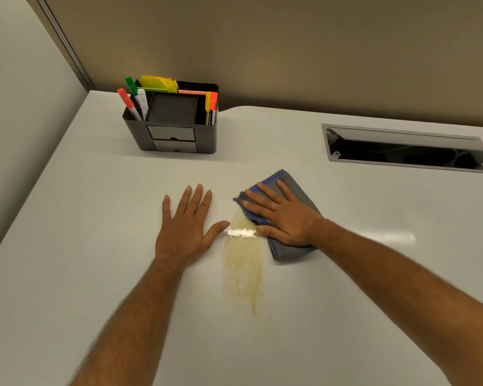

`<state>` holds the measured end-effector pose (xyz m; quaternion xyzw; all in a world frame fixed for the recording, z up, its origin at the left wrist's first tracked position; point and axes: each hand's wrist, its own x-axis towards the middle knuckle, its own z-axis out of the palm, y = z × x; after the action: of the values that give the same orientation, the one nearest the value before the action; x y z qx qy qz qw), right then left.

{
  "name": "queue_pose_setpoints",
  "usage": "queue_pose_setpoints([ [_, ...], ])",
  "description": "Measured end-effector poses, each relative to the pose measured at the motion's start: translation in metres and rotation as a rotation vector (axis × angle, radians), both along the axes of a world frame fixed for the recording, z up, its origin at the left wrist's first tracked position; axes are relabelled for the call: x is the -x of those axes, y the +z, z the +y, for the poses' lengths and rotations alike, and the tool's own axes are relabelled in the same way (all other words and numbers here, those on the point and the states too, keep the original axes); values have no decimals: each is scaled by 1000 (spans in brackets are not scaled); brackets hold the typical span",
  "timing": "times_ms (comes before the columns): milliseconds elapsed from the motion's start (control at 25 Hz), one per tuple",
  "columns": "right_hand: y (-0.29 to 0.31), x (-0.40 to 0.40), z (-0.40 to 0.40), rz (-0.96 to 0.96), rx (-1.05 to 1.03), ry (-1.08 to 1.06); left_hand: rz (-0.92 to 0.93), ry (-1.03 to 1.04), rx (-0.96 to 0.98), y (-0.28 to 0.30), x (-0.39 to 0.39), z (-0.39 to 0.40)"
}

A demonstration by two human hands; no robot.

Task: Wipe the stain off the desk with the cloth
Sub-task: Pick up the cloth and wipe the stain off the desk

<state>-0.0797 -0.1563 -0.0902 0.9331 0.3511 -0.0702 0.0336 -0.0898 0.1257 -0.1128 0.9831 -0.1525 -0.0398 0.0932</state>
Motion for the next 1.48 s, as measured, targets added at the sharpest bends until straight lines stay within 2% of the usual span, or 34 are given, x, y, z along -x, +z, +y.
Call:
queue_pose_setpoints([
  [160, 0, 29, 2, 1, -11, 34, 10, -3, -6, 2, 2, 0],
  [480, -3, 90, 10, 19, -49, -43, 45, -13, 35, 8, 4, 3],
  [640, -5, 125, 18, 28, -54, -138, 118, -14, 143, 17, 3, 6],
  [800, -7, 165, 41, 6, -97, -343, 145, -45, 249, 24, 7, 26],
  [1000, -15, 193, 100, -45, -141, -793, 77, 68, 126, 24, 18, 64],
  [1120, -15, 181, 126, -45, -140, -1002, 39, 51, 36, 19, 18, 67],
  [1280, -14, 155, 143, -45, -164, -1156, 28, 79, 20, 11, 15, 66],
  [1480, -12, 113, 146, -27, -202, -1225, 31, 74, -3, 7, 13, 67],
])
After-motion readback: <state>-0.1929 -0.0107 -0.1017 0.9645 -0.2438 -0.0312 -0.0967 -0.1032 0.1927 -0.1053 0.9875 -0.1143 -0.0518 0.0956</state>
